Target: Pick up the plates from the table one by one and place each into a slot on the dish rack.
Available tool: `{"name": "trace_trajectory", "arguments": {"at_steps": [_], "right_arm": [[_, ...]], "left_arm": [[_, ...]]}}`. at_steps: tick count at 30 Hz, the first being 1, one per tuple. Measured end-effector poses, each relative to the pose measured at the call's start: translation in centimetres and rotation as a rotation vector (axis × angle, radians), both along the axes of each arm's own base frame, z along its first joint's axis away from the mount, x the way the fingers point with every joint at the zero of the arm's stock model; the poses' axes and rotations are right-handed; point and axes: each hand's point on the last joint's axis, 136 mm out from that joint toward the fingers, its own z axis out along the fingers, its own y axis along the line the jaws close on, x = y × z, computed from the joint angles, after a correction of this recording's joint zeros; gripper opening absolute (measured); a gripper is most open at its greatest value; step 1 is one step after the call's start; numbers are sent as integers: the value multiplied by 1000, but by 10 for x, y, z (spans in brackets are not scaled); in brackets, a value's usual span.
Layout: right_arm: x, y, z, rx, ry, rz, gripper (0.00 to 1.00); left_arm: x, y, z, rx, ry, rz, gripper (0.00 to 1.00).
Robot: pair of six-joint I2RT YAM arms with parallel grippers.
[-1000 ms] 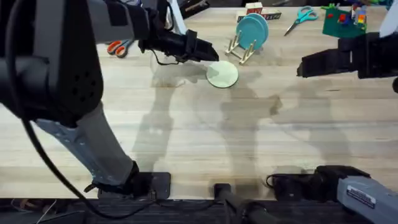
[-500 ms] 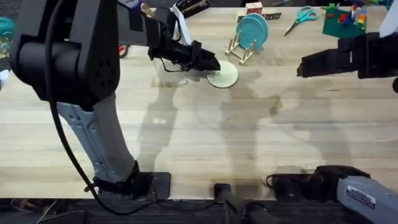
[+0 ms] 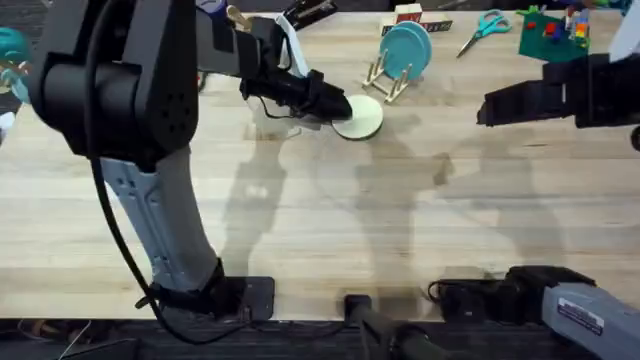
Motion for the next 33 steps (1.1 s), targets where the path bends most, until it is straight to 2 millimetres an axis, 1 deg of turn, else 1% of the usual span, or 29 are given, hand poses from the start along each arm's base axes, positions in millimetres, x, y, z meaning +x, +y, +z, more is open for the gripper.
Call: {"name": "trace_trajectory", "arguments": {"at_steps": [12, 21, 25, 29, 33], "right_arm": [[-2, 2, -3, 10, 12, 4, 995], [-2, 2, -4, 11, 15, 5, 996], [-2, 6, -4, 34, 14, 15, 995], [-2, 15, -13, 85, 25, 33, 996], [4, 26, -27, 161, 25, 39, 995]], "left_arm": [[0, 2, -4, 17, 18, 5, 39], [1, 2, -4, -13, 39, 4, 39], [1, 2, -4, -13, 40, 4, 39], [1, 2, -4, -13, 40, 4, 39], [1, 2, -4, -13, 41, 4, 39]]}}
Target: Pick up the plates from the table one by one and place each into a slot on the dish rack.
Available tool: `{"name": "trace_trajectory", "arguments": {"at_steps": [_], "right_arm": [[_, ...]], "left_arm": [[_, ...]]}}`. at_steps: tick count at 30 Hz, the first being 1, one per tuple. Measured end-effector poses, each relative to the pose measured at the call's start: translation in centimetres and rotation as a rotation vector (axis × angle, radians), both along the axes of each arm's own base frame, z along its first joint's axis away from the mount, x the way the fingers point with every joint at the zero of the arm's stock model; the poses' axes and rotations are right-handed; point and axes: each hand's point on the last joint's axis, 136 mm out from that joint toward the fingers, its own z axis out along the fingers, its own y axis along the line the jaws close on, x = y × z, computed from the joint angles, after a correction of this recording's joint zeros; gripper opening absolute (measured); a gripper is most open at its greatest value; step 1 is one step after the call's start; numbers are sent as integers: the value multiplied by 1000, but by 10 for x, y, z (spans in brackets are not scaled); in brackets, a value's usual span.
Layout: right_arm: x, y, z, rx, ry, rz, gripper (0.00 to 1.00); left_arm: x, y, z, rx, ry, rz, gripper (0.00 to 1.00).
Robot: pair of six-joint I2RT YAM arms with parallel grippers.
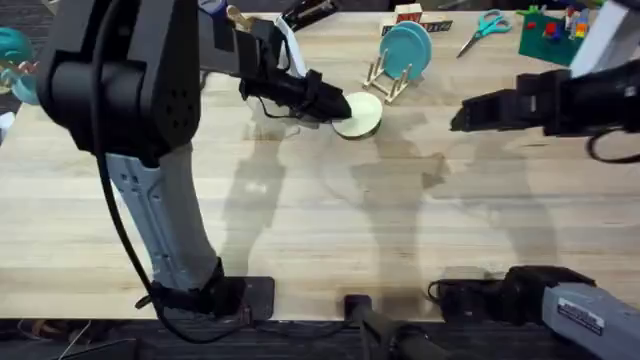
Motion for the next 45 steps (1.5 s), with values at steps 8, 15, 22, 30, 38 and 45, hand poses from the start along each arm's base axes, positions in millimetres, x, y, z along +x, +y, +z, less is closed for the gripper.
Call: {"name": "trace_trajectory", "arguments": {"at_steps": [8, 15, 22, 30, 38, 45], "right_arm": [[20, 22, -30, 183, -32, -32, 995], [31, 29, -58, 282, -44, -98, 995], [60, 44, -71, 360, -65, -137, 996], [82, 72, -94, 416, -18, -130, 995], [98, 88, -114, 452, 14, -144, 995], [104, 104, -131, 438, 40, -184, 996]], "left_arm": [[0, 0, 0, 0, 2, 0, 39], [0, 0, 0, 0, 2, 0, 39], [0, 0, 0, 0, 2, 0, 38], [0, 0, 0, 0, 2, 0, 39], [0, 0, 0, 0, 2, 0, 39], [0, 0, 0, 0, 2, 0, 38]]}}
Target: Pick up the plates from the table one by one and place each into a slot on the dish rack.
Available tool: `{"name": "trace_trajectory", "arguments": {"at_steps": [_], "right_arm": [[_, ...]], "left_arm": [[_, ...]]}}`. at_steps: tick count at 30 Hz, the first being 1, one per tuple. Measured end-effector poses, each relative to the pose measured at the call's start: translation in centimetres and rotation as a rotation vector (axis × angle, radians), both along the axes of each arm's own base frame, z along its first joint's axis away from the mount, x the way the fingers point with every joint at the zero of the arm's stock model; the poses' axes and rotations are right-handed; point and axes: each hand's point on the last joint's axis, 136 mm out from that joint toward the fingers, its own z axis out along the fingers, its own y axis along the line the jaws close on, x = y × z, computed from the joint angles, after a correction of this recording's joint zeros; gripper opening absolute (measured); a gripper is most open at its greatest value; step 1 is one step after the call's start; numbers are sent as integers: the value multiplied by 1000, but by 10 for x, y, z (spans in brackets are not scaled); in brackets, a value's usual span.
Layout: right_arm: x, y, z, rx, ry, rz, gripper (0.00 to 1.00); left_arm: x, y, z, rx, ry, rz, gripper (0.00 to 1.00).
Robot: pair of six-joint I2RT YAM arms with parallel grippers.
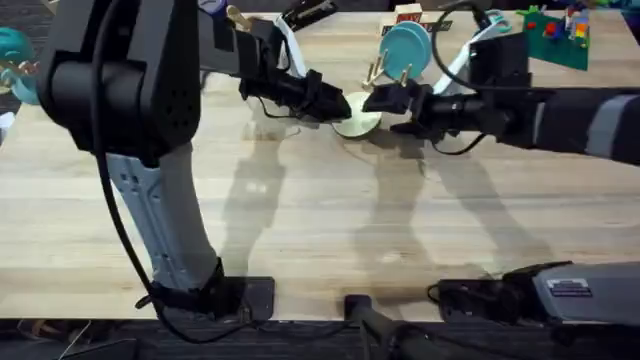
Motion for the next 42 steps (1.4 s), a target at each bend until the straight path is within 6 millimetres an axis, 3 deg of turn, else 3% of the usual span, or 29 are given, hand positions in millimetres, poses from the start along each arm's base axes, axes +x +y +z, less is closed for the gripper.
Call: {"name": "trace_trajectory", "arguments": {"at_steps": [8, 19, 24, 30, 36, 42], "right_arm": [[13, 15, 2, -34, -52, -68, 995], [27, 9, 5, -34, -62, -188, 957], [28, 10, -10, -29, -20, -207, 949], [28, 18, -8, -18, -29, -206, 919], [25, 25, -11, -8, -10, -202, 800], [25, 24, -11, -4, -3, -211, 386]], "left_arm": [[0, 0, 0, 0, 0, 0, 38], [0, 0, 0, 0, 0, 0, 38], [0, 0, 0, 0, 0, 0, 38], [0, 0, 0, 0, 0, 0, 38], [0, 0, 0, 0, -1, 0, 39], [0, 0, 0, 0, 0, 0, 39]]}}
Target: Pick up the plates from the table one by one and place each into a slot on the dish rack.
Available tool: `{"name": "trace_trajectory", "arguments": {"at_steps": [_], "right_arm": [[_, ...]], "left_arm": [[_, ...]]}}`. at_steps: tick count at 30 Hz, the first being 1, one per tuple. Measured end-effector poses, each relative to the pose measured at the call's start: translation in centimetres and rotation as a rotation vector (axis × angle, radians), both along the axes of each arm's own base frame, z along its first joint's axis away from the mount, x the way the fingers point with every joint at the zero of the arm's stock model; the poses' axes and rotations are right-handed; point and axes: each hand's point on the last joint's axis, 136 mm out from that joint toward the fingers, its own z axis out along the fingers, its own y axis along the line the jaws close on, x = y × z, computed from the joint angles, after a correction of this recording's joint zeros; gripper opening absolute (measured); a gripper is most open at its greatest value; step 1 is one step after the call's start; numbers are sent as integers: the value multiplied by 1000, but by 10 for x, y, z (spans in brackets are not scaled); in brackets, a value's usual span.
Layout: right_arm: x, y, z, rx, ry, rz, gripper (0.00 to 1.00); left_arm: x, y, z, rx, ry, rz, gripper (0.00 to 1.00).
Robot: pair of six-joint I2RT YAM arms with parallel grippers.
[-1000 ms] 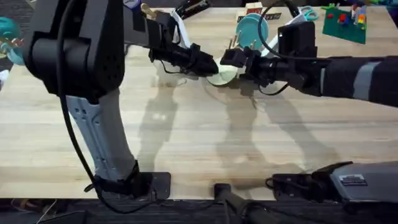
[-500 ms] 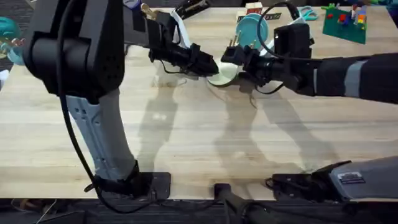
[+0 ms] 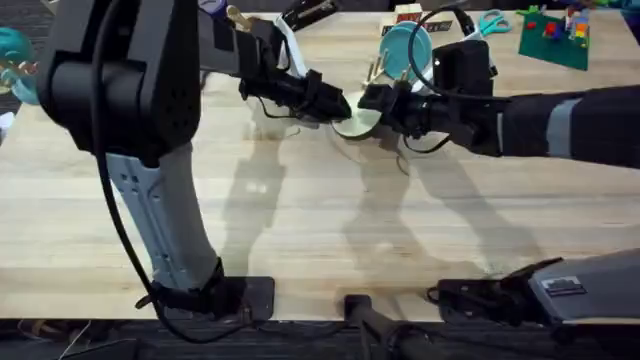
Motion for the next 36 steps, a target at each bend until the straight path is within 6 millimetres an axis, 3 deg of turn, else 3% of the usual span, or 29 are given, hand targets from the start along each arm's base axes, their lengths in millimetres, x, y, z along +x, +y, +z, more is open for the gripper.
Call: {"name": "trace_trajectory", "arguments": {"at_steps": [4, 6, 20, 25, 31, 36], "right_arm": [[0, -6, -4, -17, 11, -23, 88], [2, -6, -3, -13, 4, -26, 38], [1, -5, -1, -9, 0, -18, 30], [-9, -5, 3, -13, 25, 7, 32], [-31, -8, 26, -43, 22, 50, 32], [-46, -18, 60, -83, -46, 66, 32]], "left_arm": [[0, 1, 0, -3, 1, 2, 39], [1, 1, 1, -5, 0, 4, 39], [1, 2, 2, -9, 1, 3, 39], [-8, 4, 2, -5, 21, -18, 38], [-27, 11, 11, 110, 25, -46, 38], [-32, 24, 47, 217, -82, -44, 38]]}}
